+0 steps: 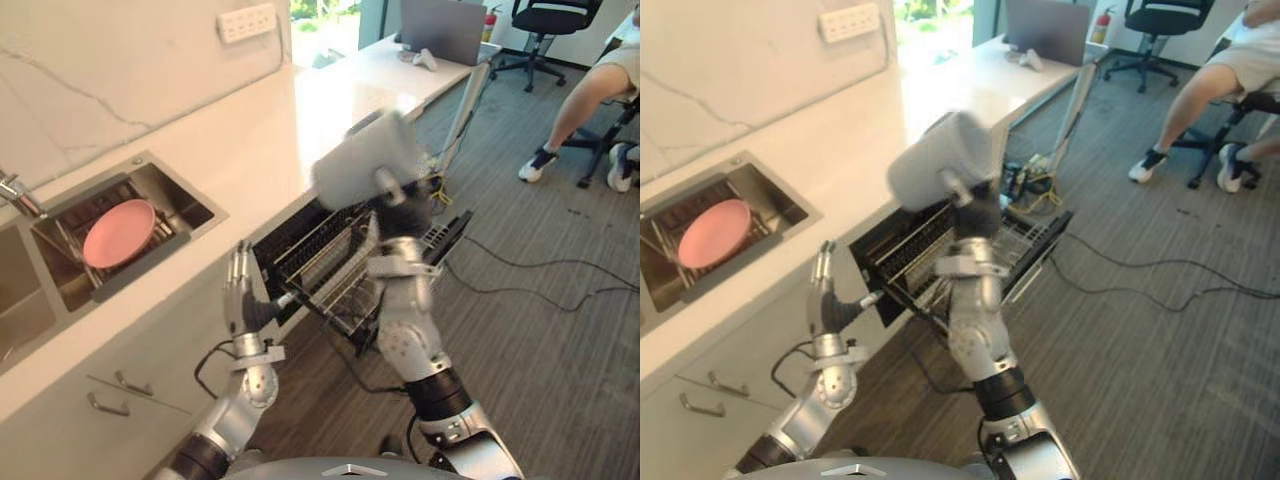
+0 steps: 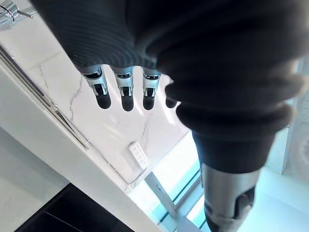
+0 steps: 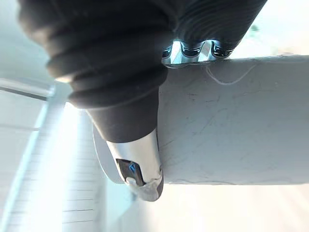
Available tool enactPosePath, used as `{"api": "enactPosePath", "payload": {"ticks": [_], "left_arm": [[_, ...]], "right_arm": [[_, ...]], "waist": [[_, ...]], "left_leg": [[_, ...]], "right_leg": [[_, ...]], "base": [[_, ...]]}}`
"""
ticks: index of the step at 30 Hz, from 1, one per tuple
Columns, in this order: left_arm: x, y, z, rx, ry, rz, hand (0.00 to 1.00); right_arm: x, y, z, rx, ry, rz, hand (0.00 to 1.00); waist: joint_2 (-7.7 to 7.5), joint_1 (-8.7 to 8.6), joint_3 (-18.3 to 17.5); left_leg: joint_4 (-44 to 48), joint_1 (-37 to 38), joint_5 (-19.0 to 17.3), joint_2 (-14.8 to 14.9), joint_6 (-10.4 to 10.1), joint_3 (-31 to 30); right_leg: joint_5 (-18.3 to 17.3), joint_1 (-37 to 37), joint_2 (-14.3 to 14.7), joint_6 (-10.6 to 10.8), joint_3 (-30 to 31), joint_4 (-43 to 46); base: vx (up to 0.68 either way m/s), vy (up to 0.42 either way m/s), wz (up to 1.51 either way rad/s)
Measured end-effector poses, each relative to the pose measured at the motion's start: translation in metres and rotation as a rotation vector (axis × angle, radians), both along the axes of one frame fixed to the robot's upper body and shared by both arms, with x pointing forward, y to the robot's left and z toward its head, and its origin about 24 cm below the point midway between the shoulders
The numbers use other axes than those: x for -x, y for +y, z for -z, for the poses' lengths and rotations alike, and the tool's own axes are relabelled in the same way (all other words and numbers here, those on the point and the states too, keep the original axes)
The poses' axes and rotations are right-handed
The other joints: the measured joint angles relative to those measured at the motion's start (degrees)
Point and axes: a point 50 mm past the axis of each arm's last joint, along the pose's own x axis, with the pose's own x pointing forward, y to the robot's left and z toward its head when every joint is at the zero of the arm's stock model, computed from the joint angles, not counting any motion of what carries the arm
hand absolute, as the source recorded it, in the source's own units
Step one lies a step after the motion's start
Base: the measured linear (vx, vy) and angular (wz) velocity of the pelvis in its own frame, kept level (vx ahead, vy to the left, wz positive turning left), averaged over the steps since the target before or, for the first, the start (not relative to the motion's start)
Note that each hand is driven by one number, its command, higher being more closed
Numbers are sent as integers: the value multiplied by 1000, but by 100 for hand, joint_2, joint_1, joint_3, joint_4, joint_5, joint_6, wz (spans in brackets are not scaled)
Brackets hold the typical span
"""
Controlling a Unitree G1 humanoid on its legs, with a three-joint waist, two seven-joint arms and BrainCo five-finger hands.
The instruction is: Walk over to the sink, pick up the cup, carry it to the dishwasher, place the cup inside the dishwasher, then close the dishwasher door
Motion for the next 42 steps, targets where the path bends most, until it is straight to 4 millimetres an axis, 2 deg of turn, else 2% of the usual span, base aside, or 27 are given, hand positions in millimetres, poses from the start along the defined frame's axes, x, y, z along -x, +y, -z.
{"api": "enactPosePath", "payload": {"ticks": [3, 7, 10, 12, 14, 16, 17, 19, 21, 22, 26, 28, 29, 30, 31, 32, 33, 35, 37, 38, 41, 42], "left_arm": [[-3, 4, -3, 10, -12, -17, 0], [-4, -2, -5, 84, -11, 9, 0], [-5, -11, -1, 226, 91, 150, 0], [-1, -24, 7, 330, 211, 316, 0], [16, -43, 23, 440, 407, 563, 0], [32, -56, 37, 521, 558, 702, 0], [41, -60, 48, 566, 656, 748, 0], [52, -55, 67, 582, 781, 744, 0], [69, -32, 95, 540, 921, 646, 0], [72, -24, 101, 524, 950, 611, 0], [102, 35, 143, 339, 1177, 315, 0], [98, 59, 149, 292, 1226, 175, 0], [99, 78, 155, 289, 1258, 66, 0], [112, 98, 161, 280, 1309, -59, 0], [120, 106, 165, 285, 1344, -119, 0], [139, 120, 170, 295, 1417, -232, 0], [149, 127, 172, 293, 1454, -282, 0], [178, 143, 174, 304, 1533, -411, 0], [185, 147, 173, 322, 1531, -463, 0], [183, 147, 173, 334, 1520, -475, 0], [170, 151, 170, 391, 1454, -505, 0], [164, 155, 168, 424, 1421, -526, 0]], "right_arm": [[2, -20, 2, -40, -6, 85, 100], [8, -46, 10, -61, 10, 194, 100], [15, -71, 17, -31, 32, 297, 100], [19, -87, 19, 8, 48, 376, 100], [23, -104, 24, 97, 100, 461, 100], [23, -115, 32, 186, 160, 515, 100], [22, -124, 40, 236, 210, 544, 100], [21, -136, 54, 294, 301, 570, 100], [19, -148, 76, 389, 436, 596, 100], [18, -151, 81, 417, 471, 598, 100], [16, -152, 118, 526, 647, 533, 100], [15, -148, 127, 566, 687, 498, 100], [13, -142, 130, 583, 694, 463, 100], [10, -135, 131, 620, 687, 440, 100], [10, -134, 131, 628, 685, 438, 100], [9, -133, 131, 645, 689, 439, 100], [7, -133, 131, 656, 691, 441, 100], [-3, -134, 132, 656, 713, 442, 100], [-15, -135, 129, 650, 720, 444, 100], [-25, -135, 124, 649, 716, 446, 100], [-47, -137, 105, 678, 702, 449, 100], [-58, -137, 94, 709, 698, 450, 100]], "waist": [[-3, -113, 1], [-9, -119, 5], [-42, -135, 26], [-47, -140, 29], [-55, -183, 34], [-75, -222, 47], [-109, -235, 69], [-115, -237, 73], [-148, -251, 93], [-142, -240, 92], [-172, -131, 111], [-219, -69, 141], [-238, 2, 153], [-266, 39, 173], [-285, 58, 187], [-345, 101, 224], [-385, 114, 249], [-555, 194, 467], [-723, 312, 688], [-794, 429, 803], [-798, 610, 1179], [-772, 744, 1335]], "left_leg": [[-8, 0, -8, 3, -2, 40], [-9, 17, -43, 10, -7, 142], [-13, 1, -50, 10, -9, 143], [-13, -7, -62, 10, -10, 142], [-12, -10, -86, 9, -19, 144], [-11, -16, -94, 13, -19, 139], [-8, -27, -100, 15, -18, 131], [5, -64, -103, 21, -16, 98], [67, -204, -105, 28, -12, -59], [93, -227, -105, 28, -13, -87], [211, -419, -115, 29, -12, -346], [230, -497, -98, 11, -16, -502], [227, -495, -87, 14, -21, -524], [206, -501, -86, 19, -22, -539], [200, -505, -86, 19, -23, -544], [201, -549, -83, 15, -25, -583], [204, -589, -74, 13, -24, -625], [223, -734, -21, 9, -24, -804], [328, -965, -5, 4, -23, -942], [465, -1143, 3, -3, -11, -1014], [865, -1528, -26, -27, 19, -1294], [1049, -1735, -58, -24, 22, -1415]], "right_leg": [[-5, -8, 3, 4, 27, 0], [-4, -50, 11, 10, 135, 0], [-7, -66, 11, 17, 137, 1], [-13, -72, 11, 26, 136, 1], [-29, -74, 10, 47, 134, 1], [-34, -75, 10, 53, 133, 2], [-39, -76, 10, 59, 126, 2], [-52, -79, 10, 72, 94, 2], [-81, -77, 8, 86, -48, 2], [-80, -78, 9, 80, -68, 2], [-90, -27, 4, 79, -319, 3], [-96, 20, -8, 82, -470, 3], [-104, 41, -3, 77, -502, 3], [-108, 38, 2, 78, -504, 3], [-113, 36, 2, 80, -509, 2], [-136, 23, 1, 88, -540, 2], [-147, 16, 0, 90, -582, 2], [-186, 10, 12, 105, -741, 2], [-184, -70, 20, 100, -853, 11], [-145, -178, 18, 47, -880, 45], [-141, -226, 12, 50, -977, 136], [-157, -282, 28, 65, -967, 166]], "base": [[-19, 10, -6], [-6, 14, -13], [0, 0, 0], [0, 0, 0], [0, 0, 0], [0, 0, 0], [6, 8, 4], [-8, 3, 11], [-18, -4, 27], [-11, -2, 26], [-9, 3, 31], [-24, 8, 38], [-36, 6, 12], [-44, 4, 6], [-33, 1, 5], [-22, 3, 12], [-17, 0, 28], [-42, -4, 37], [-57, 7, 37], [-29, 24, 37], [-41, 45, 49], [-75, 52, 35]]}}
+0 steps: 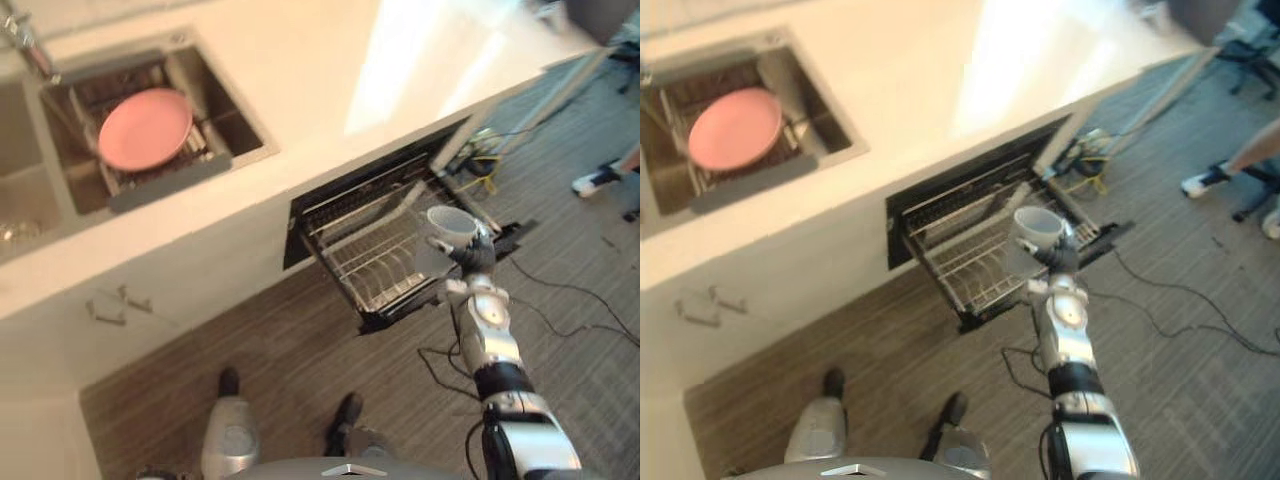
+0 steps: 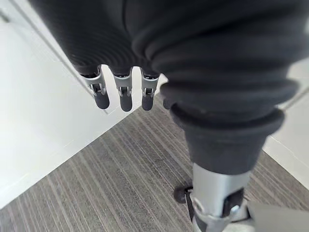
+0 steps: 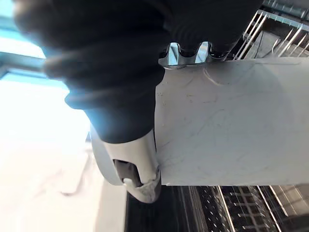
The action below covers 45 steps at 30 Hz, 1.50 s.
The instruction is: Walk over to the sink, pick up the cup, carry it to the dishwasher, place the cup inside the dishwasher, then close the dishwasher door
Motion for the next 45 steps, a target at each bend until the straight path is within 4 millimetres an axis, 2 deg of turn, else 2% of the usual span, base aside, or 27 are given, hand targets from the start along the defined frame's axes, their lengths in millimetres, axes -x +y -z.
{"api": "enactPosePath", "payload": {"ticks": [3, 8, 11, 15, 17, 21, 22, 24, 26, 27, 30, 35, 36, 45], "left_arm": [[-7, 1, -2, 17, -61, -54, 0], [-30, 2, -8, 32, -207, -121, 0], [-34, 1, -8, 44, -222, -132, 0], [-50, -8, -10, 74, -252, -110, 0], [-64, -18, -11, 108, -276, -93, 0], [-74, -34, -10, 149, -286, -54, 0], [-77, -38, -10, 157, -288, -35, 0], [-79, -43, -10, 168, -288, -24, 0], [-81, -52, -8, 196, -278, -5, 0], [-83, -55, -8, 205, -280, -1, 0], [-99, -73, -12, 251, -316, 56, 0], [-109, -80, -15, 257, -339, 94, 0], [-110, -81, -15, 257, -340, 96, 0], [-112, -84, -15, 266, -368, 100, 0]], "right_arm": [[-18, -1, -24, 64, -2, -4, 100], [-27, -20, -33, 110, 114, 38, 100], [-37, -18, -42, 107, 164, 32, 100], [-43, -32, -65, 156, 188, 74, 100], [-44, -42, -83, 174, 165, 118, 100], [-48, -48, -102, 238, 172, 161, 100], [-46, -54, -106, 246, 172, 195, 100], [-45, -58, -115, 264, 160, 222, 100], [-48, -55, -135, 325, 129, 229, 100], [-49, -54, -139, 325, 118, 230, 100], [-46, -60, -157, 358, 70, 281, 100], [-46, -59, -165, 378, 29, 298, 100], [-46, -58, -166, 381, 9, 300, 0], [-48, -50, -168, 377, -55, 282, 0]], "waist": [[47, 135, 340], [97, 377, 621], [113, 420, 637], [336, 578, 763], [505, 618, 853], [736, 663, 971], [821, 724, 1006], [883, 773, 1012], [958, 799, 1029], [983, 809, 1028], [1162, 938, 1032], [1228, 1064, 1035], [1245, 1089, 1034], [1288, 1211, 1006]], "left_leg": [[245, -312, -70, 5, 30, -160], [559, -936, -110, -74, 74, -409], [552, -1230, -20, -118, 100, -463], [498, -1545, 124, -171, 130, -500], [330, -1728, 291, -252, 163, -537], [330, -1977, 364, -281, 189, -555], [328, -2029, 371, -284, 193, -556], [326, -2171, 394, -284, 201, -543], [332, -2312, 427, -288, 212, -495], [340, -2335, 428, -290, 213, -490], [367, -2485, 448, -292, 214, -511], [360, -2666, 516, -268, 188, -538], [343, -2677, 540, -264, 186, -551], [362, -2643, 559, -247, 175, -537]], "right_leg": [[1, -166, 18, -1, -31, 106], [-28, -536, -12, 30, -31, 263], [8, -812, -26, 16, 4, 275], [85, -1147, -65, 4, 8, 283], [100, -1423, -147, 4, 3, 373], [105, -1710, -197, 0, 17, 471], [104, -1778, -208, 1, 20, 508], [100, -1966, -228, -1, 45, 583], [101, -2187, -263, -3, 122, 670], [98, -2226, -274, -7, 137, 697], [60, -2420, -303, -27, 159, 857], [-54, -2725, -341, -69, 191, 1138], [-82, -2764, -350, -81, 191, 1195], [-261, -2901, -414, -112, 263, 1566]], "base": [[-92, 38, 18], [-112, 65, 21], [-73, 45, 10], [-50, 27, 5], [-35, 33, 11], [-8, 8, 2], [0, 0, 0], [-7, 13, -3], [-19, 34, -9], [-21, 27, -8], [-36, 21, -1], [-43, 9, 0], [0, 0, 0], [2, -4, 0]]}}
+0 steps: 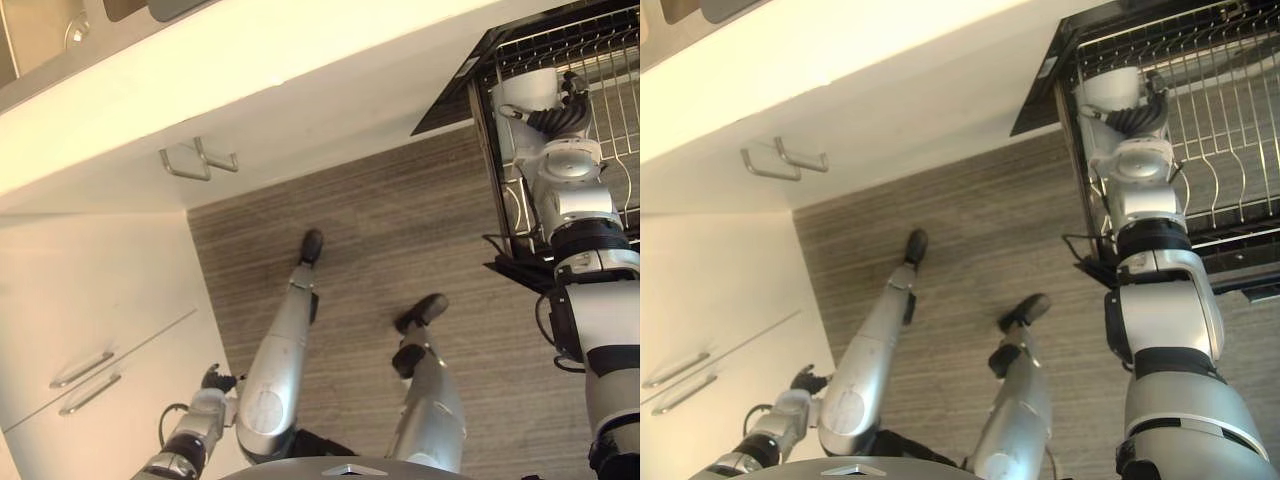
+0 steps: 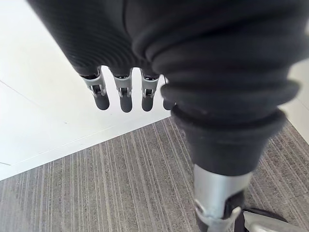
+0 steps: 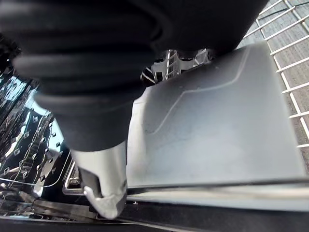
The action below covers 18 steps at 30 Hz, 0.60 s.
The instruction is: Walk over to the sink, pick up the cup, carry it to the dishwasher, place the cup inside the dishwasher, then close the dishwasher door
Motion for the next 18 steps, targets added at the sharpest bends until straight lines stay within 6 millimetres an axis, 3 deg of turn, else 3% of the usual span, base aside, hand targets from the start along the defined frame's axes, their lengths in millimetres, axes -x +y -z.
{"api": "enactPosePath", "payload": {"ticks": [7, 11, 14, 18], "left_arm": [[1, 0, 1, -1, -1, -2, 0], [11, 4, 4, 1, 17, -19, 0], [24, 7, 8, 17, 39, -54, 0], [47, 14, 15, 70, 125, -101, 0]], "right_arm": [[-2, 12, -2, -63, -102, -24, 0], [2, 24, -9, -99, -233, -72, 0], [6, 36, 8, -155, -257, -118, 0], [18, 45, 50, -307, -238, -187, 0]], "waist": [[30, -33, -20], [32, -245, -21], [22, -487, -16], [-138, -835, -12]], "left_leg": [[-33, 457, -16, -31, -13, -32], [-267, 872, 27, -56, 2, 76], [-493, 1339, 62, -64, 12, 213], [-1003, 2046, 188, -53, -30, 394]], "right_leg": [[-294, 316, -114, 0, 1, 383], [-414, 547, -210, 19, 41, 529], [-493, 818, -273, 44, 125, 581], [-570, 1219, -269, 90, 236, 520]], "base": [[1, -15, 6], [-10, -13, 3], [16, -23, -10], [51, -27, -17]]}}
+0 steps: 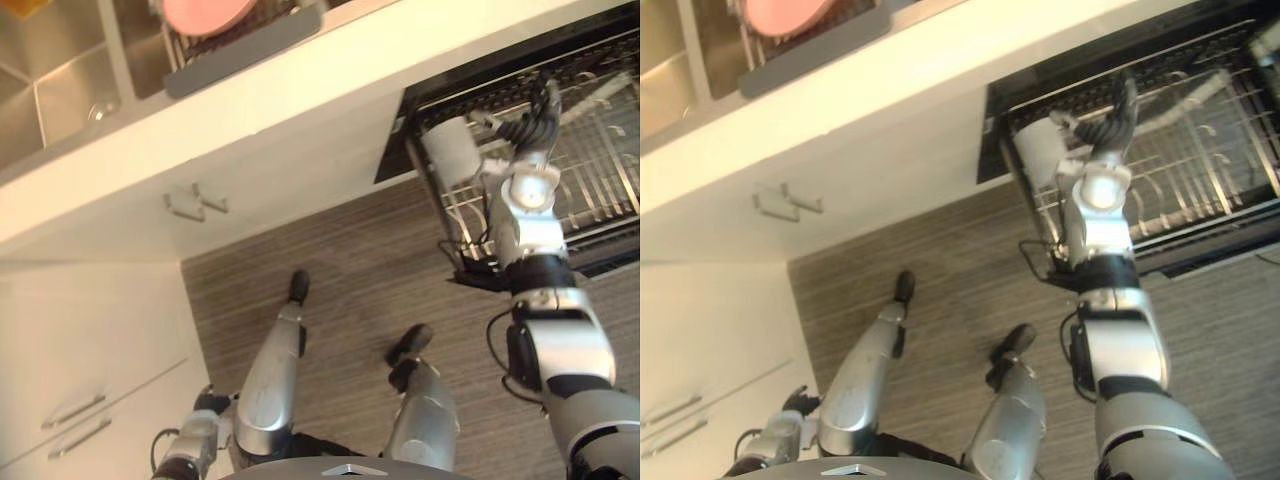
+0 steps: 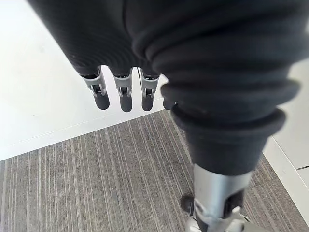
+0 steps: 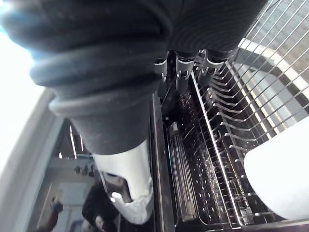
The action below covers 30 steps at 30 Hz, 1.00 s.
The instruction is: Walk over to the sink, pick up the cup, carry it to the dishwasher, place the cup inside the dishwasher, then close the dishwasher door
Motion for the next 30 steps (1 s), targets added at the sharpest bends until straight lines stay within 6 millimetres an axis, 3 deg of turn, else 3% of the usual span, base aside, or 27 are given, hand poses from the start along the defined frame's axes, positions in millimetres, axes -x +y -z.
{"api": "enactPosePath", "payload": {"ticks": [2, 3, 6, 12, 15, 18, 20, 22, 23, 24, 26, 29, 30], "left_arm": [[20, 6, 5, 36, 70, -29, 0], [24, 7, 6, 38, 81, -43, 0], [38, 18, 8, 37, 137, -136, 0], [51, 31, 10, 107, 179, -281, 0], [58, 30, 11, 140, 185, -335, 0], [69, 24, 14, 186, 205, -416, 0], [79, 18, 16, 207, 218, -473, 0], [84, 16, 17, 219, 232, -512, 0], [90, 15, 18, 229, 251, -536, 0], [94, 15, 19, 234, 266, -555, 0], [105, 14, 21, 246, 313, -593, 0], [111, 10, 22, 277, 330, -592, 0], [112, 10, 22, 283, 329, -588, 0]], "right_arm": [[11, 7, 32, -61, 42, -67, 0], [14, 10, 38, -68, 50, -84, 0], [39, 28, 67, -86, 58, -186, 0], [75, 49, 91, -110, 42, -331, 0], [89, 49, 86, -108, -5, -343, 0], [105, 43, 77, -152, -103, -334, 0], [115, 39, 71, -148, -165, -329, 0], [117, 38, 66, -131, -196, -342, 0], [119, 41, 61, -113, -222, -368, 0], [120, 42, 58, -100, -233, -389, 0], [127, 45, 43, -31, -310, -459, 0], [129, 43, 40, -33, -332, -523, 0], [129, 44, 41, -36, -332, -535, 0]], "waist": [[-170, -278, -35], [-218, -329, -65], [-424, -649, -564], [-503, -936, -1239], [-468, -1034, -1383], [-422, -1064, -1467], [-362, -1085, -1558], [-363, -1175, -1586], [-376, -1224, -1676], [-429, -1242, -1715], [-323, -1422, -1847], [-335, -1389, -1867], [-369, -1373, -1870]], "left_leg": [[-263, 484, 43, 43, -37, 140], [-304, 597, 40, 48, -38, 181], [-440, 976, -23, 116, -62, 414], [-26, 1397, -446, 268, -42, 595], [211, 1447, -656, 282, 110, 596], [531, 1453, -915, 258, 488, 585], [683, 1467, -967, 217, 578, 613], [661, 1541, -894, 187, 689, 968], [463, 1601, -873, 146, 898, 1175], [373, 1630, -859, 174, 958, 1409], [442, 1640, -778, 432, 887, 2367], [489, 1637, -803, 243, 363, 2306], [489, 1632, -825, 190, 354, 2314]], "right_leg": [[-13, 330, 59, 5, 67, -121], [-12, 407, 76, 6, 95, -150], [-49, 704, 147, 37, 156, -300], [-198, 1323, 311, 71, 218, -483], [-297, 1548, 319, 87, 205, -498], [-383, 1741, 319, 133, 265, -488], [-410, 1866, 293, 153, 292, -500], [-419, 2035, 191, 174, 232, -556], [-374, 2097, 82, 190, 149, -630], [-301, 2122, 52, 191, 101, -698], [-127, 2418, -56, 336, -295, -955], [-47, 2603, -200, 533, -393, -1165], [-49, 2607, -239, 549, -371, -1226]], "base": [[108, -33, -22], [117, -36, -31], [122, -44, -19], [49, -36, -13], [-31, -16, 2], [-25, -5, 8], [11, 7, 20], [25, 49, 37], [29, 44, 36], [53, 18, 61], [99, 35, 80], [85, 133, 32], [47, 136, 7]]}}
